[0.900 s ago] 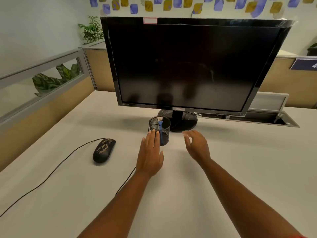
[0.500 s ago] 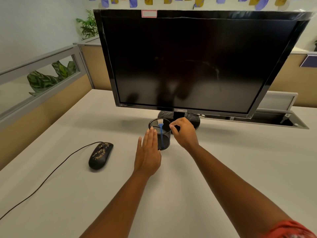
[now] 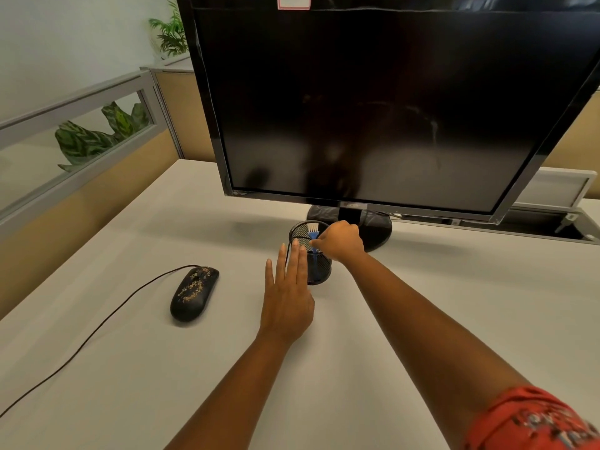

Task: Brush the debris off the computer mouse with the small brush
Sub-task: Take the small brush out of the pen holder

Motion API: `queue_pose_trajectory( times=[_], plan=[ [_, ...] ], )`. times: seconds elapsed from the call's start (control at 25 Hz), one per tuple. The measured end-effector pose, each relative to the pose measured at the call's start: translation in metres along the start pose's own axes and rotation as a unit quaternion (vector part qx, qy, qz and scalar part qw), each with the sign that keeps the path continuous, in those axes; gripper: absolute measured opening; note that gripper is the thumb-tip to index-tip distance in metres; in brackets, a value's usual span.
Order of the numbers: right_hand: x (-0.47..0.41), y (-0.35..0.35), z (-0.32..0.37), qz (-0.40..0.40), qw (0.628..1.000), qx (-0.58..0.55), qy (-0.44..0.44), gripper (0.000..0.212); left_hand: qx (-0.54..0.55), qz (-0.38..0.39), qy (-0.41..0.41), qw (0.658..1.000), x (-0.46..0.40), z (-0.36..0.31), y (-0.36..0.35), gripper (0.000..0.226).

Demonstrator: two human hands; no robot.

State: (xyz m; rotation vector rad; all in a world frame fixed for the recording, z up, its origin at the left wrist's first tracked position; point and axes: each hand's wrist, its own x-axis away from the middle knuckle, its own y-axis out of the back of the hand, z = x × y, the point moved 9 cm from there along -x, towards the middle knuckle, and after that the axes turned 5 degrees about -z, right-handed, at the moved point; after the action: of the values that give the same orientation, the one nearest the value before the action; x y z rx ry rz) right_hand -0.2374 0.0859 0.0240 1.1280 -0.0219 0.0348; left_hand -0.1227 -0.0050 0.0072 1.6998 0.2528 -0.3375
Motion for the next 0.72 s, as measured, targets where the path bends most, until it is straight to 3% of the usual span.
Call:
queue_pose_trajectory(
  times=[0.08, 0.52, 0.72],
  plan=[
    [-0.004, -0.003, 0.001, 0.008, 1.000, 0.017, -0.003, 0.047, 0.007, -0.003, -0.001, 1.000, 0.000, -0.001, 0.000, 0.076],
    [-0.014, -0.023, -0.003, 0.027, 0.990, -0.121, -0.073, 0.043, -0.004, 0.032, 0.012, 0.999, -0.001, 0.001, -0.002, 0.071],
    [-0.011, -0.017, -0.002, -0.011, 0.991, -0.118, -0.059, 0.036, -0.022, 0.041, 0.013, 0.999, -0.001, 0.002, -0.002, 0.072]
  ],
)
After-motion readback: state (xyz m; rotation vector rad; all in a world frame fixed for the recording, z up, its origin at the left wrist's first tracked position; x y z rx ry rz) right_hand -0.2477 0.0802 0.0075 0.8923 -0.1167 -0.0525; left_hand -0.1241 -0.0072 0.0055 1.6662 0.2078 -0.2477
